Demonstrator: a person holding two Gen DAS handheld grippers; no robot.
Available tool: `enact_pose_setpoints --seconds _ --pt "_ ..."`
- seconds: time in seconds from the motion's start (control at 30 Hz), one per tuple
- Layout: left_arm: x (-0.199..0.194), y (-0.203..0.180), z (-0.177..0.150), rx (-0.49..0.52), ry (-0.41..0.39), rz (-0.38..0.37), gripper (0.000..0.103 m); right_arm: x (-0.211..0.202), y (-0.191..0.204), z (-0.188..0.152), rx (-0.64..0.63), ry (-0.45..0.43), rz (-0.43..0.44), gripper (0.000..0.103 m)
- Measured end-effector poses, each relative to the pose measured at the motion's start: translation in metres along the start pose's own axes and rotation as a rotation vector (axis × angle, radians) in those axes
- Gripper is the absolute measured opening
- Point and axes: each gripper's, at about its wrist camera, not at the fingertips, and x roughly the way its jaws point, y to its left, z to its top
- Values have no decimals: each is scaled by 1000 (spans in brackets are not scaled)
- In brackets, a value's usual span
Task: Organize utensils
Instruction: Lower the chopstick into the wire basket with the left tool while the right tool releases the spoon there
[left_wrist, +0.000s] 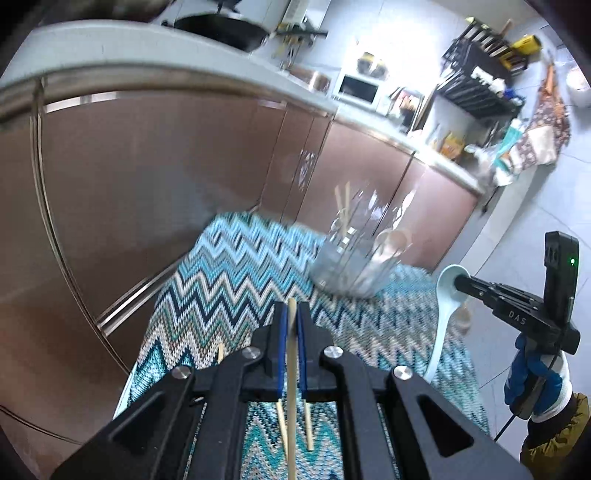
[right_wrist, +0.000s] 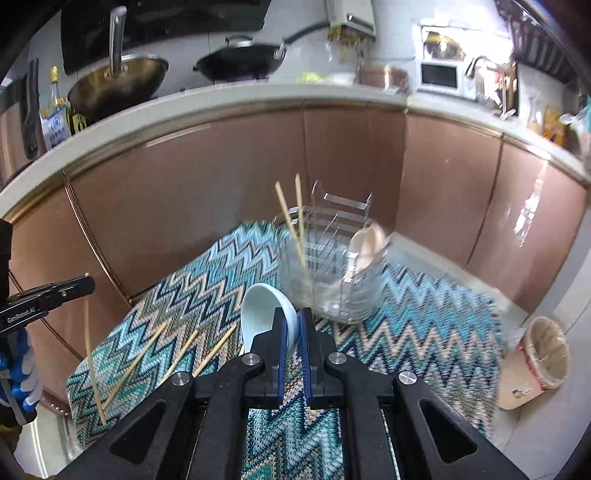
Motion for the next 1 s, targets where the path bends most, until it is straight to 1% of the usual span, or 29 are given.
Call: enact_pose_setpoints --seconds 0.27,0.4,0.53,0.67,0.77,0.83,0.9,1.0 --pt "-52 -19 22 18 -124 -38 5 -59 14 15 -12 -118 -101 7" --pt "-72 -33 45 31 -194 -72 5 -81 18 24 -16 -178 -154 7" --pt "-79 -49 74 34 -261 -105 5 -96 19 44 -20 -252 -214 7" --pt "-67 -66 109 27 -322 -131 5 -96 11 67 -7 -316 -253 7" --pt "-50 -80 134 16 -369 -144 5 -84 1 80 -2 -355 -278 7" --pt "-33 -91 151 10 -410 -159 5 -71 -6 89 -4 -383 -291 7" --pt "-16 -102 162 8 -446 -148 5 -54 -13 96 0 -396 -302 7" --pt "22 -115 176 4 -506 -126 5 -22 -25 100 5 -409 -318 7"
